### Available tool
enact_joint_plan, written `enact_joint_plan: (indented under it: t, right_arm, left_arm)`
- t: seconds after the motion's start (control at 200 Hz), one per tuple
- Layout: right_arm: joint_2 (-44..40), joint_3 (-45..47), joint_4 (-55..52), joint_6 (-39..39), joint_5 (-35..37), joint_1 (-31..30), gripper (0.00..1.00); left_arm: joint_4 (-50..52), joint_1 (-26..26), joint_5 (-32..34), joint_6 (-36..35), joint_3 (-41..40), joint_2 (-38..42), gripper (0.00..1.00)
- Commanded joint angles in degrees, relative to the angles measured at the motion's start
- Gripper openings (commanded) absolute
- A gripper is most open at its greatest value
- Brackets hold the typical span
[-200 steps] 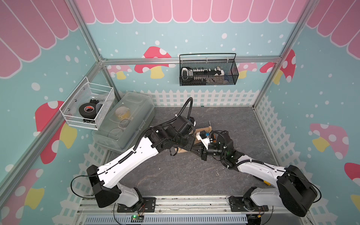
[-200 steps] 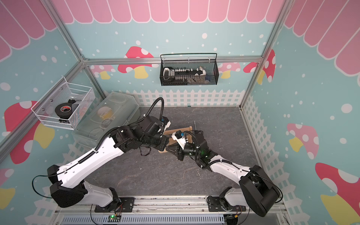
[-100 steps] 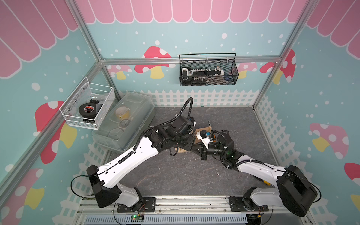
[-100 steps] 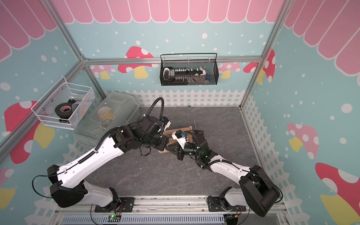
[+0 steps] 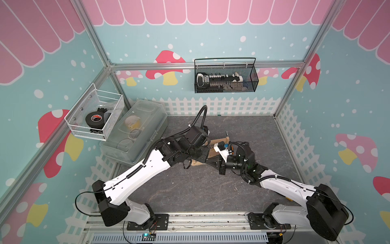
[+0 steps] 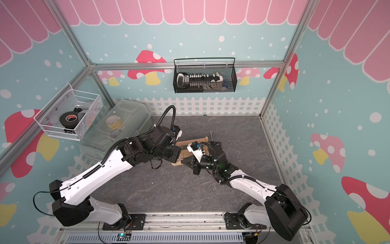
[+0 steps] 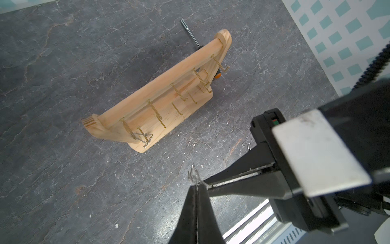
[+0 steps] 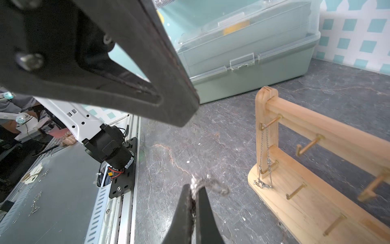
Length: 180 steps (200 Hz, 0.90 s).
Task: Hang the necklace on the jewelry display stand
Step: Pick up the necklace from the center of the board.
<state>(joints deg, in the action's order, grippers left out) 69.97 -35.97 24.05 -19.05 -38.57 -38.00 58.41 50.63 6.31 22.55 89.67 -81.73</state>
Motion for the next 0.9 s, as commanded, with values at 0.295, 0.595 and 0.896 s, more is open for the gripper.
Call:
enact_joint_plan:
  t: [0.295,0.595,0.896]
  right_arm:
    - [1.5,-19.8,-41.9,0.4,6.7,0.8,0.01]
    - [1.9,-30.9,-60.6,-0.2,13.0,2.1,0.04]
    - [4.9,-40.0,-72.4,1.9,12.6,2.7,0.04]
  left_arm:
    - [-3.2,-2.0,2.6,1.5,-6.5,3.4,0.16]
    - [-12.4,-3.2,-4.8,3.1,-16.9,7.1,0.20]
    - [-23.1,-3.2,-12.9,3.7,-22.2,8.7,0.29]
